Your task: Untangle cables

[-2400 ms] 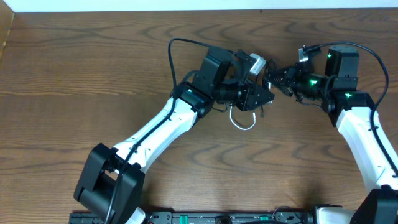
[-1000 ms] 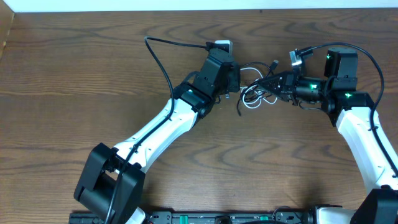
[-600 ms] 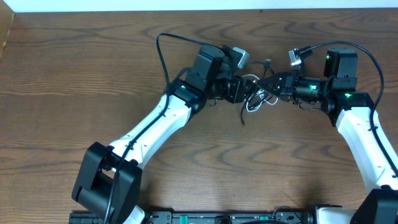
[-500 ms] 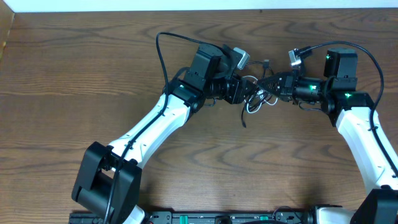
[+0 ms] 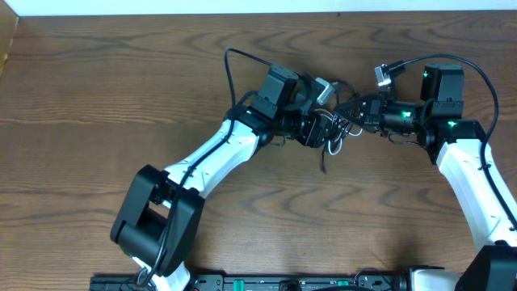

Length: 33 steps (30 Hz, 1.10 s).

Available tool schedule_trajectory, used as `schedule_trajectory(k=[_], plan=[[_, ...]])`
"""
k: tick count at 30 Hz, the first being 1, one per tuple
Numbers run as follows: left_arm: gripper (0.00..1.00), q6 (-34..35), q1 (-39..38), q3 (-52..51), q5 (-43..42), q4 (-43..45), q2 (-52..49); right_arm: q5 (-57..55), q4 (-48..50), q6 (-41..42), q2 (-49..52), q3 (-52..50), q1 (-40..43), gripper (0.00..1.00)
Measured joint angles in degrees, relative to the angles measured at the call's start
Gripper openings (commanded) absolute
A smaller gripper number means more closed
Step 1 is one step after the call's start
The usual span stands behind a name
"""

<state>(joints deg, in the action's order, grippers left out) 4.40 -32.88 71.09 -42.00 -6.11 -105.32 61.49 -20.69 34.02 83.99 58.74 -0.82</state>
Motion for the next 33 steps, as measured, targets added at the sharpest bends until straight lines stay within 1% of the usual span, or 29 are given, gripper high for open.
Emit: schedule_trajectory(k=[3,4,5,6,7,9,10,13,18,19,22,24,29,30,32,33], plan=[[0.63,0.0,-0.2,0.0,-1.2,0.1,-1.2,0.0,0.0,0.0,0.0,0.0,0.0,0.01],[0.6,0.0,-0.6,0.0,-1.7,0.2,-2.3,-0.1,0.0,0.0,0.0,0.0,0.0,0.01],[0.54,0.0,-0.9,0.0,-2.0,0.2,-3.1,-0.3,-0.1,0.0,0.0,0.0,0.0,0.01],[0.46,0.0,-1.2,0.0,-2.3,0.3,-3.9,-0.5,-0.2,-0.1,0.0,0.0,0.0,0.01],[0.32,-0.2,-1.4,0.0,-2.5,0.3,-4.8,-0.7,-0.2,-0.2,0.0,0.0,0.0,0.01],[0.14,-0.2,-1.9,0.0,-2.7,0.4,-6.2,-1.0,-0.4,-0.6,0.0,0.0,0.0,0.01],[0.09,-0.4,-2.1,0.0,-2.7,0.5,-6.7,-1.2,-0.8,-0.7,0.0,0.0,0.0,0.01],[0.07,-0.1,-1.6,0.0,-2.8,1.5,-6.9,-3.9,-3.4,-1.2,0.0,0.0,0.0,0.01],[0.07,1.3,2.1,0.0,-2.9,1.1,-6.3,-15.1,-9.5,-1.5,0.0,0.0,0.6,0.01],[0.07,1.6,3.4,0.0,-2.8,0.4,-5.8,-19.7,-11.1,-1.6,0.0,0.0,1.2,0.01],[0.07,1.8,5.9,0.0,-2.1,-1.6,-3.6,-27.6,-13.5,-1.2,0.0,0.0,3.2,0.01],[0.07,1.8,7.5,0.0,-0.2,-4.1,-0.7,-35.4,-15.1,-1.1,0.0,0.0,5.6,0.01],[0.08,1.8,9.2,0.0,2.6,-8.3,5.4,-51.1,-18.2,-0.7,0.0,0.0,11.6,0.01],[0.08,1.7,9.4,0.0,3.1,-9.1,6.9,-52.0,-18.3,-0.7,0.0,0.0,12.0,0.01],[0.07,1.8,9.6,0.0,3.7,-9.9,10.3,-55.9,-18.8,-0.7,0.0,0.0,14.5,0.04],[0.07,1.8,9.6,0.0,3.7,-10.1,11.4,-56.0,-18.7,-1.0,0.0,0.0,15.0,0.09]])
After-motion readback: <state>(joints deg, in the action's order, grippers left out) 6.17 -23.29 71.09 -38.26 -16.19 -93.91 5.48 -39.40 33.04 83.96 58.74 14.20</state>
